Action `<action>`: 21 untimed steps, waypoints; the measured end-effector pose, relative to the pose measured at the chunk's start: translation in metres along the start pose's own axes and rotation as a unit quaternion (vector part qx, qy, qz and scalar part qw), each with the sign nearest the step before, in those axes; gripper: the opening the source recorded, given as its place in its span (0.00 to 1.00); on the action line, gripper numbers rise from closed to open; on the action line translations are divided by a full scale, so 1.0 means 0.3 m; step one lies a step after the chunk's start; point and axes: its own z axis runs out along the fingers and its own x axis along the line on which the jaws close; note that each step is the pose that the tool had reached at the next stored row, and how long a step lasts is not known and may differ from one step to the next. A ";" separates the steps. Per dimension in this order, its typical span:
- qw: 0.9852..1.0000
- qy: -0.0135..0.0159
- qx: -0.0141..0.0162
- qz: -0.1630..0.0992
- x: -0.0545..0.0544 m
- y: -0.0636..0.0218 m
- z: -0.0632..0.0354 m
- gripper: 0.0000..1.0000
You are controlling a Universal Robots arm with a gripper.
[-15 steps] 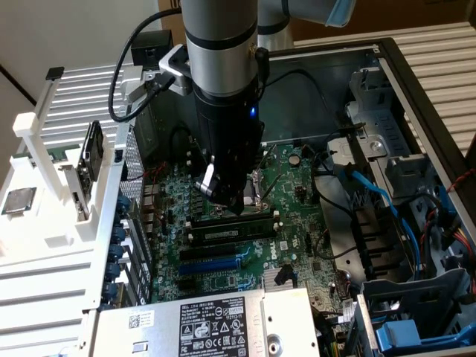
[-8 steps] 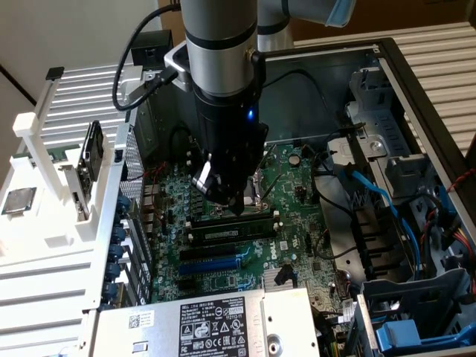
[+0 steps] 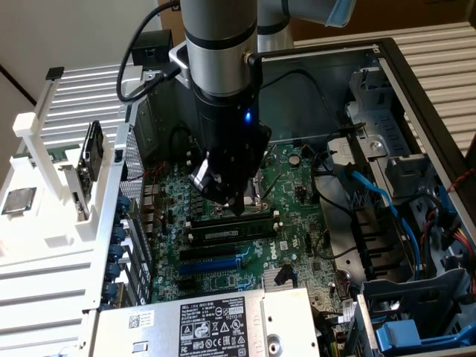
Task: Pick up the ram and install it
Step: 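Press down the ram until it locks into place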
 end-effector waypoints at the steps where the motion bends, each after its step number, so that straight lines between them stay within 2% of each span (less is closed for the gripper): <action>1: 1.000 0.000 0.000 0.006 0.000 0.000 0.000 0.11; 7: 0.999 0.000 0.001 0.043 0.000 0.000 0.000 0.11; 12: 0.997 0.000 0.002 0.077 0.000 0.000 0.000 0.11; 15: 0.995 -0.001 0.003 0.098 0.000 0.000 0.000 0.11; 16: 0.994 -0.001 0.003 0.112 0.000 0.000 0.000 0.11; 21: 0.989 -0.001 0.004 0.146 0.000 0.000 0.000 0.11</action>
